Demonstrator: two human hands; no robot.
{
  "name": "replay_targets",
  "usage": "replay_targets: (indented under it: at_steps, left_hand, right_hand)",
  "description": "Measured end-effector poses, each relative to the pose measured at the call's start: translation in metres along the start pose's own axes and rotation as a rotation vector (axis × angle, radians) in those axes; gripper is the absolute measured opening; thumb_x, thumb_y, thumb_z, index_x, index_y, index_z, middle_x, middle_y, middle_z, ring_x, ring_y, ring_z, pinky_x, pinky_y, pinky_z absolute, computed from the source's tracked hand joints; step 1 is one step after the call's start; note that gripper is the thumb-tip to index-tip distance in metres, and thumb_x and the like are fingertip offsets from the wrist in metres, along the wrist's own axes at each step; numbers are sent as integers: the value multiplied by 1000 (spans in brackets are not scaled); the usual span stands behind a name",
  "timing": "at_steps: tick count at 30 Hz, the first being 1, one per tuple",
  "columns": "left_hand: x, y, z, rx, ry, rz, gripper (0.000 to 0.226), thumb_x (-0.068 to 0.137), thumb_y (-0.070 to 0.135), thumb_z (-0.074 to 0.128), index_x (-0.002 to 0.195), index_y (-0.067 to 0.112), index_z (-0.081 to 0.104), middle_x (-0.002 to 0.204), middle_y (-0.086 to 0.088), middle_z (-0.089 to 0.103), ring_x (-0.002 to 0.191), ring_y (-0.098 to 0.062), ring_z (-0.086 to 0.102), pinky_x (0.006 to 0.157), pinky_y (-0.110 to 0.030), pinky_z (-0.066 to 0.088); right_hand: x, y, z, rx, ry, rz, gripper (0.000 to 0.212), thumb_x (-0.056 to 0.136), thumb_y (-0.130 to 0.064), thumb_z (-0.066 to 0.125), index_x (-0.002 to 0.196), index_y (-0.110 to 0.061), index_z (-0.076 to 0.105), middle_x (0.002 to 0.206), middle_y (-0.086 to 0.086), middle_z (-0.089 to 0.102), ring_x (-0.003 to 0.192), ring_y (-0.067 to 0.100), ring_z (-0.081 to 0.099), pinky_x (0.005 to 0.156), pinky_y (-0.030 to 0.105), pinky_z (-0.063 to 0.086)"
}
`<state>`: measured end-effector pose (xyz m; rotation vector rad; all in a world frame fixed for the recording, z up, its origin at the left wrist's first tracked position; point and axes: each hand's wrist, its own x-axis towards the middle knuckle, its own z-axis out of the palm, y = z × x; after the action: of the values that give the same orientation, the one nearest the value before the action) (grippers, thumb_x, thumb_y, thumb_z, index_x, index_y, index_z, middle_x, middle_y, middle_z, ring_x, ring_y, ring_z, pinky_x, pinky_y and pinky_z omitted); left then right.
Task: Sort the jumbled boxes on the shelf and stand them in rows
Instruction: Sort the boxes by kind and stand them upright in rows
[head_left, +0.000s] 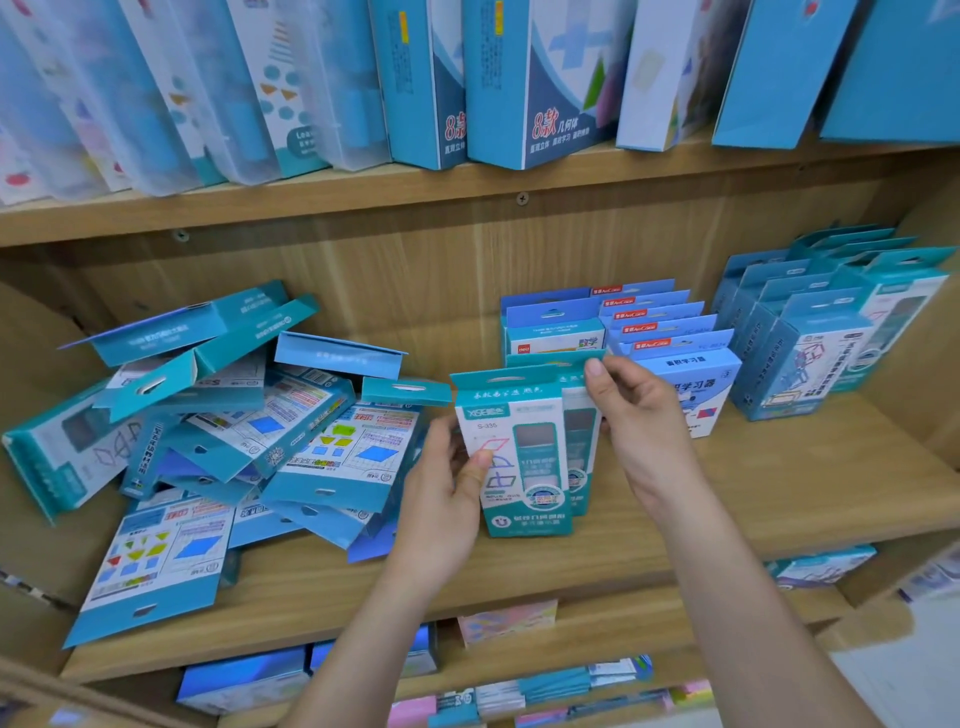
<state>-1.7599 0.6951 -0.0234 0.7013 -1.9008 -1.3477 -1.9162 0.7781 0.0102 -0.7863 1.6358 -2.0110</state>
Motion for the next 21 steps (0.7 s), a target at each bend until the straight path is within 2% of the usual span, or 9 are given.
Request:
replay_targets:
  at_steps: [2,6,10,11,13,15,17,19,21]
  left_hand:
    - [-1,0,7,51,-27,14,29,96,11,50,116,30,42,111,25,60,103,12,57,83,-10,46]
    - [0,0,18,70,-77,38,40,96,16,50,119,42,31,120,18,60,108,10,56,86,-12,46]
    - [3,-3,27,73,-145,19,57,93,22,55,124,55,20,113,41,51,110,20,48,94,-13,40]
    - [5,-4,30,92,-154,25,59,92,23,57,127,54,21,113,44,50,113,18,47,96,-15,39]
    - [9,-4,38,129,-180,44,62,90,26,61,134,48,23,125,32,51,121,7,47,101,-20,38]
    - [13,-4,49,171,-208,69,62,89,29,62,139,39,28,137,14,48,126,1,43,103,-18,33]
    - [14,-1,61,203,-212,90,60,90,30,60,142,29,32,141,10,44,128,1,38,102,-13,28]
    - [12,1,72,202,-189,100,59,89,30,62,141,26,34,139,9,46,127,-2,41,103,-16,30]
    - [9,-1,83,190,-163,109,60,84,26,68,136,26,38,133,6,52,120,-7,50,102,-26,40]
  right_hand:
    - [-1,0,0,-5,-2,11,13,94,-24,54,94,-18,65,92,-4,74,86,10,69,67,21,52]
    - [-5,-5,-3,-23,-16,22,16,95,-26,52,98,-16,65,94,-3,74,83,6,69,61,17,51]
    - [-9,-13,-15,-62,-3,41,22,97,-26,49,106,-13,65,94,-1,74,74,2,67,54,13,47]
    - [-10,-14,-19,-65,9,53,22,97,-26,48,104,-15,66,93,-2,74,77,4,68,57,15,48]
    - [-13,-14,-30,-54,61,79,25,98,-30,47,97,-19,69,94,-1,75,86,10,70,71,25,53]
    - [-17,-14,-41,-19,125,104,34,93,-47,49,91,-24,73,102,0,74,100,17,68,92,39,51]
    - [-22,-15,-53,-46,112,100,46,80,-68,49,101,-33,70,112,-5,70,111,14,62,103,43,43]
    - [-27,-16,-59,-185,36,58,56,76,-70,52,122,-38,53,122,-14,61,121,8,54,107,38,39]
    - [-32,-9,-59,-315,18,-4,82,71,-66,66,138,-36,30,133,-14,50,129,7,45,109,34,36]
